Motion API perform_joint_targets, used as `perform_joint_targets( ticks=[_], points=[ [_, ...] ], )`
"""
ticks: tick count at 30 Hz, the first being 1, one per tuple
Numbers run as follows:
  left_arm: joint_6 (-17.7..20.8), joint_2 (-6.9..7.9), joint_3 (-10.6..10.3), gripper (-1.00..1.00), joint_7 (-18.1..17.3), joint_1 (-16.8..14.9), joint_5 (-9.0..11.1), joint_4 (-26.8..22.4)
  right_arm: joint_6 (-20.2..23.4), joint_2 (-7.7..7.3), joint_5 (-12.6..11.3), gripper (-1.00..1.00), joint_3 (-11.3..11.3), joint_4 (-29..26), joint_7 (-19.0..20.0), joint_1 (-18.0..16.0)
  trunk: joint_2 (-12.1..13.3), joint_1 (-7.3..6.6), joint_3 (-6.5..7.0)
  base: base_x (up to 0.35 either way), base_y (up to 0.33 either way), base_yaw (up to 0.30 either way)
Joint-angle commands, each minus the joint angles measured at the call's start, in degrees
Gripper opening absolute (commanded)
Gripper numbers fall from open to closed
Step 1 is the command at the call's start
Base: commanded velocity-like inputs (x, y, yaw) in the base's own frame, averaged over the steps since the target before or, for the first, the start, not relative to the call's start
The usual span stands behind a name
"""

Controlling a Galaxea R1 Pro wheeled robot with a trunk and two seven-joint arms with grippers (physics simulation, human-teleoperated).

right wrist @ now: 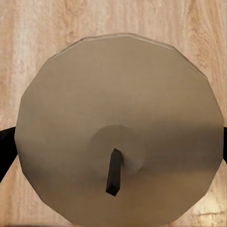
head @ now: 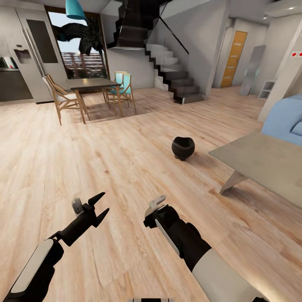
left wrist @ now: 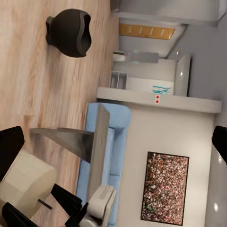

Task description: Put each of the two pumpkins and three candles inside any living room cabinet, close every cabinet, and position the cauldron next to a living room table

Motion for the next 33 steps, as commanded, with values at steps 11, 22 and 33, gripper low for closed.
perform_joint_targets(
  ticks=[11, 22, 33],
  points=[
    [0.55, -0.02, 0.06, 1.00, -0.24, -0.04, 0.25, 0.74, 0.05, 0.00, -0.39, -1.00, 0.07, -0.04, -0.52, 0.07, 0.74, -0.47, 0.44, 0.000, -0.094, 0.276],
    [0.47, 0.10, 0.15, 1.00, 0.24, -0.04, 0.19, 0.86, -1.79, 0.00, 0.01, -1.00, -0.07, 3.51, -0.50, 0.34, 5.15, -2.88, 2.40, 0.000, 0.000, 0.015],
    [0.55, 0.10, 0.15, 1.00, 0.25, -0.04, 0.24, 0.86, -1.82, 0.00, 0.06, -1.00, -0.10, 3.40, -0.53, 0.35, 9.56, -5.30, 4.37, 0.000, 0.000, 0.000]
  ],
)
